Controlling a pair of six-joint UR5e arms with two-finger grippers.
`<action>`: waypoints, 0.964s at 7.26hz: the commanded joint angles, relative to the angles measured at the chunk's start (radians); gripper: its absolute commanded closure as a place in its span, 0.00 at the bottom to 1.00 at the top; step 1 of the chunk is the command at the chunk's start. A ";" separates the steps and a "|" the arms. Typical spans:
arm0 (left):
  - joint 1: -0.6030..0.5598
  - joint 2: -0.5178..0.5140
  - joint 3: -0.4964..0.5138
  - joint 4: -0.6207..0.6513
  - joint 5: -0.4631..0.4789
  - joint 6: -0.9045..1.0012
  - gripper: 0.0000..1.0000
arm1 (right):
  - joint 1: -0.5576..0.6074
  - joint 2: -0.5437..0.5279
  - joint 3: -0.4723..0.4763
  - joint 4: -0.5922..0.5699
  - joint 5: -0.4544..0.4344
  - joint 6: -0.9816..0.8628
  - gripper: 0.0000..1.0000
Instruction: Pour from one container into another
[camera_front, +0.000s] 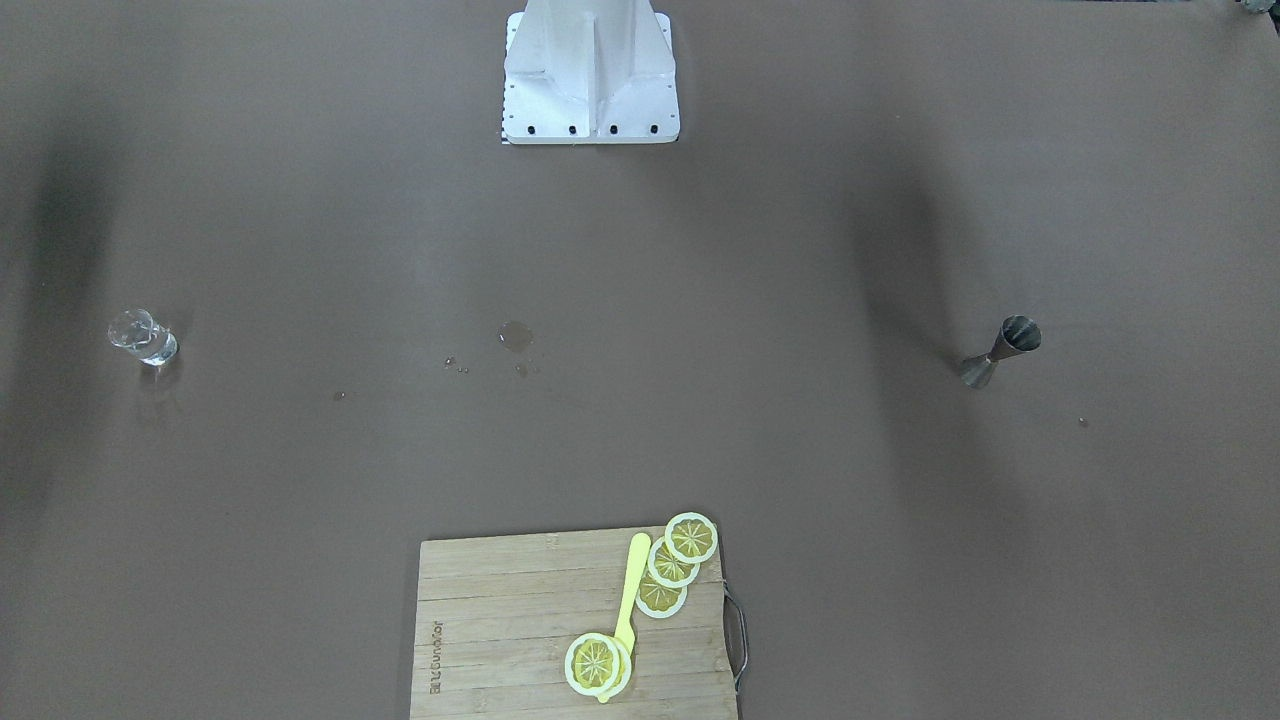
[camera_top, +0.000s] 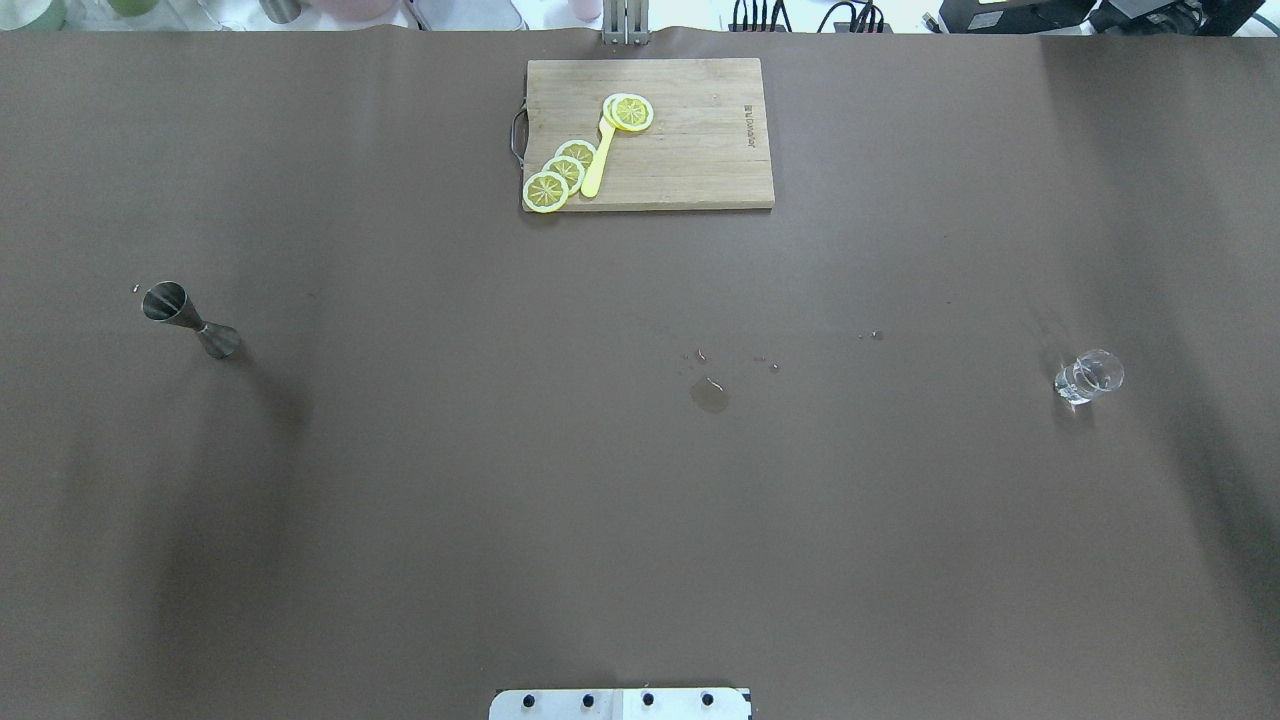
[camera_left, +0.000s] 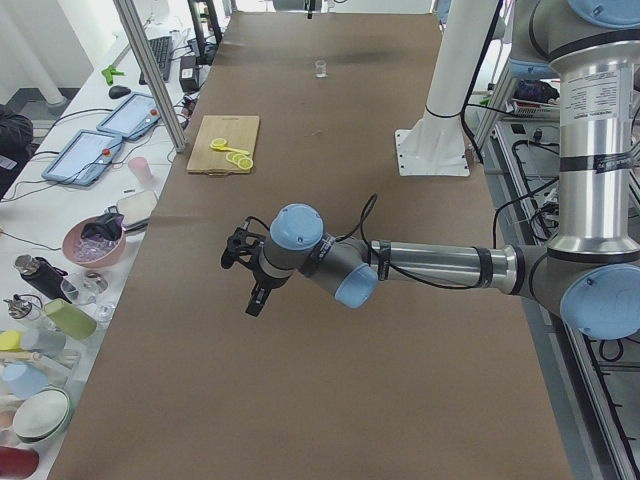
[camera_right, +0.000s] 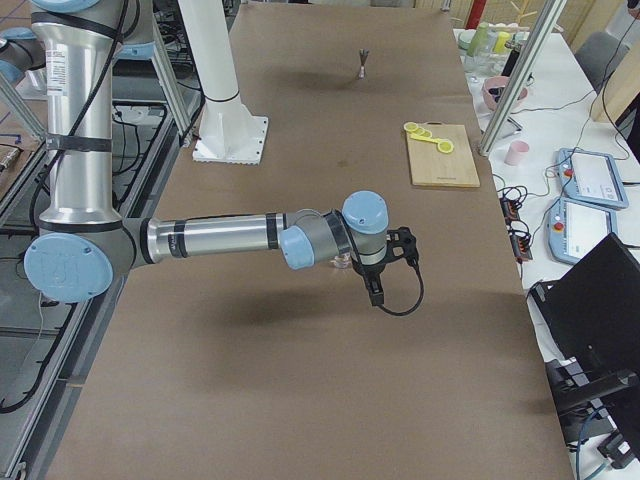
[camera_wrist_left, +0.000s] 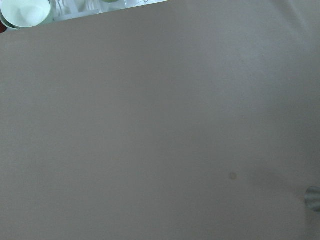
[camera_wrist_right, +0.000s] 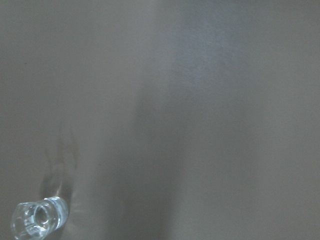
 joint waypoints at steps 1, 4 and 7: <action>0.120 0.007 -0.057 -0.102 0.175 -0.128 0.03 | -0.064 -0.032 0.002 0.195 0.022 0.065 0.00; 0.291 0.011 -0.161 -0.213 0.354 -0.375 0.03 | -0.223 -0.032 0.012 0.383 -0.061 0.244 0.00; 0.487 0.013 -0.211 -0.257 0.637 -0.437 0.03 | -0.269 -0.124 0.090 0.556 -0.167 0.245 0.00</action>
